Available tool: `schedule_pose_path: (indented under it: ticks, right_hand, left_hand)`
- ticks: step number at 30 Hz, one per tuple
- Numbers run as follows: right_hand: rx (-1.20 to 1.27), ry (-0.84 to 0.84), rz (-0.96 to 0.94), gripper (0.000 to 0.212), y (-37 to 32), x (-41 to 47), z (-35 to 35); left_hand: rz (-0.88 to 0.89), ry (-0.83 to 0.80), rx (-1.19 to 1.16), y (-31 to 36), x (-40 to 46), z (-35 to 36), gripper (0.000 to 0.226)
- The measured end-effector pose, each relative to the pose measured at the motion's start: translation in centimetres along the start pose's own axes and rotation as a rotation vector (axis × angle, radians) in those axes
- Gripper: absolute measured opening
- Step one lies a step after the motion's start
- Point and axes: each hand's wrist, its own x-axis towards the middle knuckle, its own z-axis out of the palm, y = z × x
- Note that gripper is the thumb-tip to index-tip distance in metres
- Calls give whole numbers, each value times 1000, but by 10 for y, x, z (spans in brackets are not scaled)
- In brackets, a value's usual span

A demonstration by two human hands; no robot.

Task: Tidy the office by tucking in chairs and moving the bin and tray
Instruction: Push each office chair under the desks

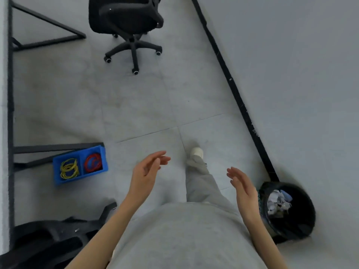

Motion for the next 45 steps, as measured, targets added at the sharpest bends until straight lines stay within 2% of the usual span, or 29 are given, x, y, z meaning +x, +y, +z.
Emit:
schedule_pose_path:
  ticks: [3,7,11,16,20,24,27,34,38,41,45]
  right_hand:
    - [41,38,28,36,-6,53,-10]
    - [55,-14,24,27,-46,153,-29]
    - [61,-82,-59,30,-121,261,-40]
    - [100,-177,-200,27,-215,385,-27]
    - [113,-195,-264,27,-266,491,-3]
    - [92,-197,-238,26,-299,592,24]
    - [49,-187,-192,26,-318,650,34]
    - [21,-142,-44,26,-353,754,40]
    - [6,-150,-15,29,-377,829,53]
    - [-43,-201,-57,29,-411,917,79]
    - [-154,-381,-178,25,-494,1039,129]
  left_hand:
    - [46,-65,29,25,71,28,26]
    - [36,-68,52,57,156,66,27]
    - [-12,21,28,84,213,83,23]
    - [-78,156,10,105,280,88,33]
    - [-87,228,-28,115,372,96,35]
    - [-67,186,-8,143,491,104,37]
    - [-11,129,18,186,584,107,22]
    - [98,50,30,289,771,114,24]
    - [134,46,56,319,860,112,26]
    - [123,117,68,329,927,107,25]
    - [41,273,69,342,979,94,27]
